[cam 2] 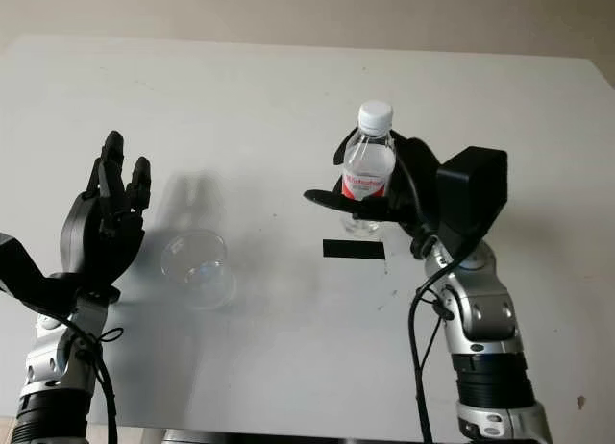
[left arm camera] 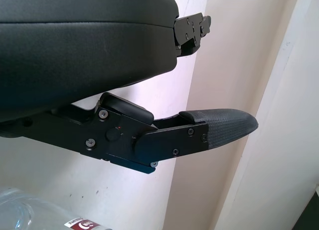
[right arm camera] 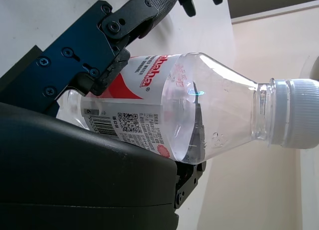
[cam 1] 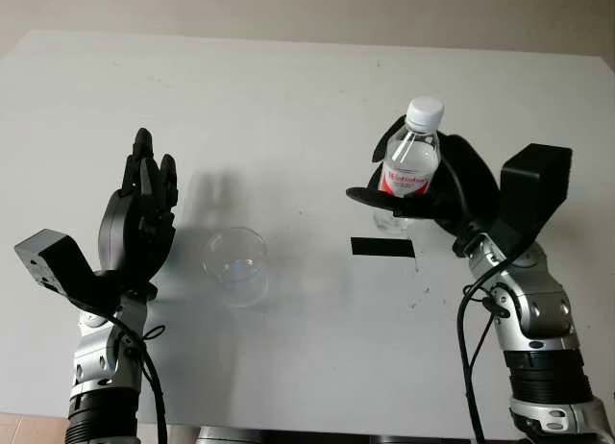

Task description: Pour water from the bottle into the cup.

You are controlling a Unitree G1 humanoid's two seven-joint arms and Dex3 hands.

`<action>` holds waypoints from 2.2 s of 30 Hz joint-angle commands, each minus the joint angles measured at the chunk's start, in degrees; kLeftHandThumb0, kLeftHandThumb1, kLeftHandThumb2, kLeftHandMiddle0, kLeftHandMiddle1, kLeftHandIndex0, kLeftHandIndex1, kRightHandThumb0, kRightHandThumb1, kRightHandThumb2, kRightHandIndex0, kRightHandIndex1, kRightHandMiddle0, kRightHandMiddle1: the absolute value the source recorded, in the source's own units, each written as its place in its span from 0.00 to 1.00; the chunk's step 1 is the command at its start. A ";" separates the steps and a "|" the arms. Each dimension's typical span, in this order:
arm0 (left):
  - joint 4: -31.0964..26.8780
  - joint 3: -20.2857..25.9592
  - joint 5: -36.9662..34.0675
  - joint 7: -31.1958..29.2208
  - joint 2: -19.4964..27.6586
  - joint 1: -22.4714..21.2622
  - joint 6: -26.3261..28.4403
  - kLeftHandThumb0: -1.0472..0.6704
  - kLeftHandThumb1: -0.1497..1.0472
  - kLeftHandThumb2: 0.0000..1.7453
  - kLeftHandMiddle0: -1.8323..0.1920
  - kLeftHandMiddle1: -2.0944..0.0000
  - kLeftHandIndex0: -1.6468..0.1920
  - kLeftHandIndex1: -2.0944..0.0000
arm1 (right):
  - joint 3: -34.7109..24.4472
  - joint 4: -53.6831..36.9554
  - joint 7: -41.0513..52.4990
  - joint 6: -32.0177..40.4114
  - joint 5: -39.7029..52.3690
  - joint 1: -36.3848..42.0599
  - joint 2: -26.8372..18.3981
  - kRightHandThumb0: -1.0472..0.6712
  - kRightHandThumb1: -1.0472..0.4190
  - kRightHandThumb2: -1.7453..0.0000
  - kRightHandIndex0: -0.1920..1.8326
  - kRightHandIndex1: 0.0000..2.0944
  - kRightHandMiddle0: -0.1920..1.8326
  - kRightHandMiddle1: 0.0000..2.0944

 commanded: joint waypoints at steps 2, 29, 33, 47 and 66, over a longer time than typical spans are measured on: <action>-1.07 0.32 0.26 0.17 0.76 0.48 0.41 0.14 1.00 0.34 0.98 0.97 0.99 0.97 | -0.04 0.50 -0.12 0.10 -0.70 0.39 1.12 0.47 0.00 0.85 0.63 1.00 0.40 1.00; -0.88 0.62 -0.11 -0.02 1.51 0.16 0.92 0.14 1.00 0.33 0.97 0.97 0.98 0.97 | 2.99 9.80 -0.95 -18.93 -12.81 5.12 3.73 0.45 0.00 0.85 0.67 1.00 0.45 1.00; -0.30 0.87 -0.08 -0.22 1.68 0.20 0.60 0.14 1.00 0.32 0.96 0.97 0.97 0.97 | 2.88 11.50 -1.37 -20.26 -13.04 4.95 4.00 0.45 0.00 0.86 0.65 1.00 0.44 1.00; -0.42 1.40 -0.87 -1.46 2.22 -0.12 1.23 0.15 1.00 0.33 0.97 0.98 0.98 0.98 | 0.07 11.89 -0.67 -14.70 -7.64 5.26 5.85 0.46 0.00 0.86 0.58 1.00 0.37 1.00; -0.80 1.71 -0.86 -1.57 2.41 -0.25 2.20 0.15 1.00 0.33 0.98 0.97 0.99 0.98 | -4.39 7.68 -1.57 -1.02 0.12 5.09 7.55 0.47 0.00 0.87 0.65 1.00 0.36 1.00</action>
